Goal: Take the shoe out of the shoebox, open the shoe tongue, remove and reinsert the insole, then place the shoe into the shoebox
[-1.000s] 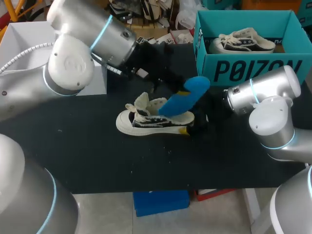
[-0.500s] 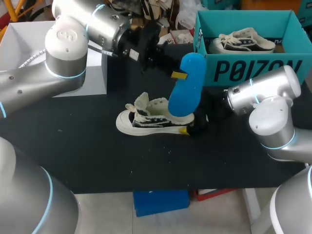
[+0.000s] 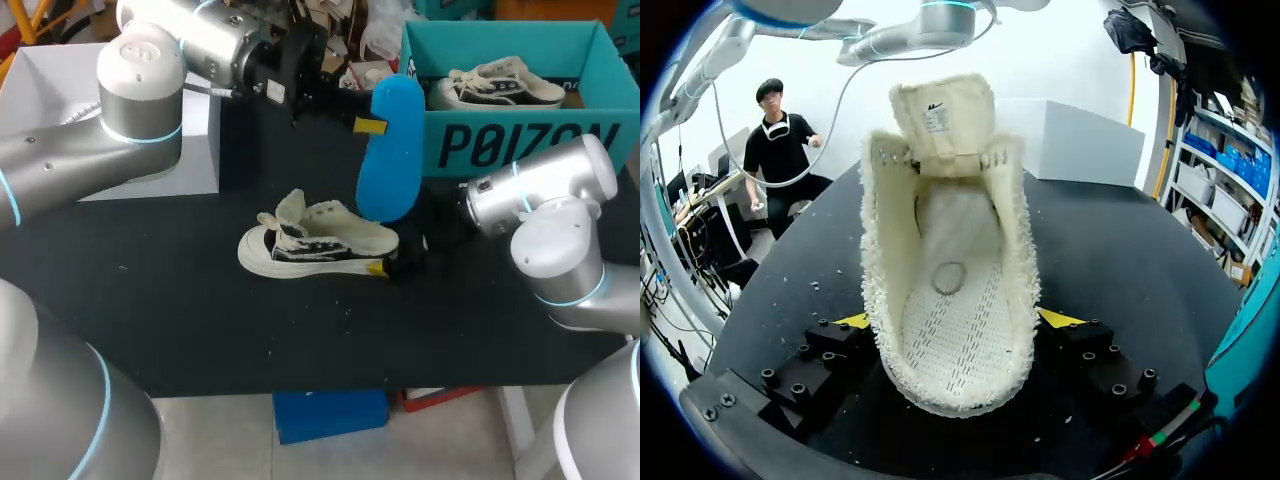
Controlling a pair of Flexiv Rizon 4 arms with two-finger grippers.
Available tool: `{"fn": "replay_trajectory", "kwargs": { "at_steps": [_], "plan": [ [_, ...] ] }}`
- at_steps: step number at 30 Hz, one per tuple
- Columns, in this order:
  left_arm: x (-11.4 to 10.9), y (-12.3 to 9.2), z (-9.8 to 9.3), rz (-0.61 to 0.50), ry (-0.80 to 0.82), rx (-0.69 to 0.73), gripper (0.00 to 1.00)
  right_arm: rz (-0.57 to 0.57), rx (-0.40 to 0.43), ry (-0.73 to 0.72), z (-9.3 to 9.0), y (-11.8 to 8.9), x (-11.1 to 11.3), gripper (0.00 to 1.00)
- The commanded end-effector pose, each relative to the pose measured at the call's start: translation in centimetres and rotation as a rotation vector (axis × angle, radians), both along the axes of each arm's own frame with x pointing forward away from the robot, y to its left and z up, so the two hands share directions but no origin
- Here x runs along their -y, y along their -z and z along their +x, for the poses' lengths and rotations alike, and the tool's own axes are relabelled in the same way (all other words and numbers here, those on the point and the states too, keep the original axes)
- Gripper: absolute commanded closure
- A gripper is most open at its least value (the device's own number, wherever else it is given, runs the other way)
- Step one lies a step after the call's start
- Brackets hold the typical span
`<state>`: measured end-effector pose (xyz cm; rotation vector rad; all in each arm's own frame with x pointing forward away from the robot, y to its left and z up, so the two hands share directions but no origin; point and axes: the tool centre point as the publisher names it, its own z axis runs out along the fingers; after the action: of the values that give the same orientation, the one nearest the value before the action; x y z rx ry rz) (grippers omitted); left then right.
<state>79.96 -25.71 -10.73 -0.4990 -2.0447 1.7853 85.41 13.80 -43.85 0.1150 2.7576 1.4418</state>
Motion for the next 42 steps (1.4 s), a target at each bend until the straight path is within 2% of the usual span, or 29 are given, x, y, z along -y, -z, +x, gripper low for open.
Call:
{"fn": "replay_trajectory", "kwargs": {
  "at_steps": [1, 9, 14, 28, 34, 37, 42],
  "plan": [
    [-1.1, -1.9, -1.6, -0.009, -0.133, 0.013, 1.0, -0.003, -0.002, 0.0, 0.2, 0.3, 0.1, 1.0],
    [-2.0, -4.3, -2.5, -0.011, -0.243, -0.052, 1.0, -0.003, -0.002, 0.0, 0.2, 0.3, 0.1, 1.0],
    [-2.6, -6.7, -3.3, -0.048, -0.315, -0.045, 1.0, -0.003, -0.002, 0.0, 0.2, 0.3, 0.1, 1.0],
    [-2.6, -6.7, -3.3, -0.048, -0.315, -0.045, 1.0, -0.003, -0.002, 0.0, 0.2, 0.3, 0.1, 1.0],
    [-2.4, -8.3, -2.8, -0.125, -0.263, -0.148, 1.0, -0.003, -0.002, 0.0, 0.2, 0.3, 0.1, 1.0],
    [-2.3, -8.9, -2.7, -0.131, -0.259, -0.188, 1.0, -0.003, -0.002, 0.0, 0.2, 0.3, 0.1, 1.0],
    [-2.4, -9.9, -3.2, -0.091, -0.29, -0.166, 1.0, -0.003, -0.002, 0.0, 0.2, 0.3, 0.1, 1.0]
  ]
}}
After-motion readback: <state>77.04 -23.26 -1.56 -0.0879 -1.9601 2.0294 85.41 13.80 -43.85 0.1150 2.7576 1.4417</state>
